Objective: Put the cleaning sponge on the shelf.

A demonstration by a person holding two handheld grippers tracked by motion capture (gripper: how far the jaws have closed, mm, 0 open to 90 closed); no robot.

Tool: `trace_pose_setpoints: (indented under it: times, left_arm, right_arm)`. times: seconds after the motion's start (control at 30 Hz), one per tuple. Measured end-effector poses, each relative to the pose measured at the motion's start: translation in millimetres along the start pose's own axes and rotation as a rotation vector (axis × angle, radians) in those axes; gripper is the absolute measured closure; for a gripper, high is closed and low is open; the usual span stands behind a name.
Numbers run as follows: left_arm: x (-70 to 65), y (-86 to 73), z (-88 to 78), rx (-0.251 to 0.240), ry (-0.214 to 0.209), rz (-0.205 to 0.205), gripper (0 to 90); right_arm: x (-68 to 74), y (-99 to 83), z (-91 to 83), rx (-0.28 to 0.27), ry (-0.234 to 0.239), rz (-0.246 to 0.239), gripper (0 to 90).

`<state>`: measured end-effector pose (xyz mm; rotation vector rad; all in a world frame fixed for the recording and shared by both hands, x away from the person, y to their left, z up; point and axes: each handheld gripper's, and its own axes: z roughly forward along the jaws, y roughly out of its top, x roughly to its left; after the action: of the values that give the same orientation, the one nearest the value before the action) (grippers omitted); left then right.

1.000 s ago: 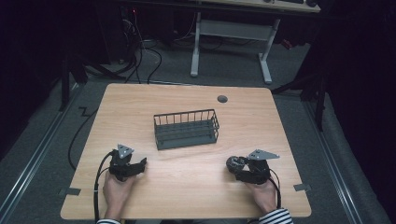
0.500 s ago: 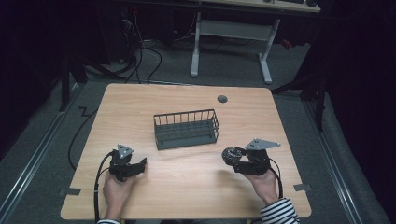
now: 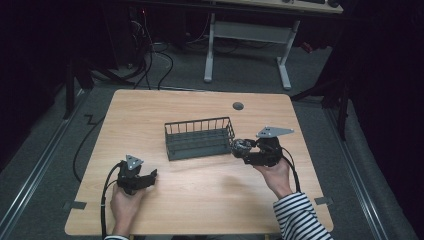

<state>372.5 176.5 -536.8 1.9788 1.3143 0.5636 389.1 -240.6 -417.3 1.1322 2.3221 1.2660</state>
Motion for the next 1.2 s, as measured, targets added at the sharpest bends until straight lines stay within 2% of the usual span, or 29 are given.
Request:
trace_pose_setpoints:
  times: [0.17,0.37,0.57,0.67,0.77,0.8,0.87,1.03,1.2]
  left_arm:
    - [-0.1,0.0,0.0,0.000,0.001,0.000,26.5]
    - [-0.2,-0.1,0.1,-0.001,0.002,0.000,26.5]
    - [-0.2,-0.1,0.0,-0.001,0.002,0.000,26.5]
    - [-0.3,-0.1,0.0,-0.001,0.002,0.000,26.5]
    - [-0.3,-0.1,-0.1,0.000,0.001,0.000,26.5]
    - [-0.3,-0.1,-0.1,0.000,0.001,0.000,26.4]
    - [-0.3,-0.1,-0.1,0.000,0.001,0.000,26.4]
    - [-0.4,-0.1,-0.1,0.000,0.001,0.001,26.4]
    - [-0.4,-0.1,-0.1,0.001,0.001,0.001,26.4]
  right_arm:
    - [-0.3,17.4,6.5,0.002,0.004,-0.021,37.9]
    - [-2.7,35.5,18.4,0.010,0.009,-0.020,37.8]
    - [-6.9,58.0,39.0,0.036,-0.011,-0.027,37.6]
    - [-12.0,66.3,52.2,0.047,-0.019,-0.008,37.6]
    - [-15.4,69.5,64.0,0.064,-0.028,0.012,37.5]
    - [-17.1,70.6,71.4,0.087,-0.034,0.016,37.5]
    - [-17.0,71.4,79.8,0.108,-0.048,0.006,37.4]
    - [-13.8,73.9,102.2,0.152,-0.038,0.000,37.0]
    - [-14.2,72.3,120.3,0.195,-0.046,0.025,36.5]
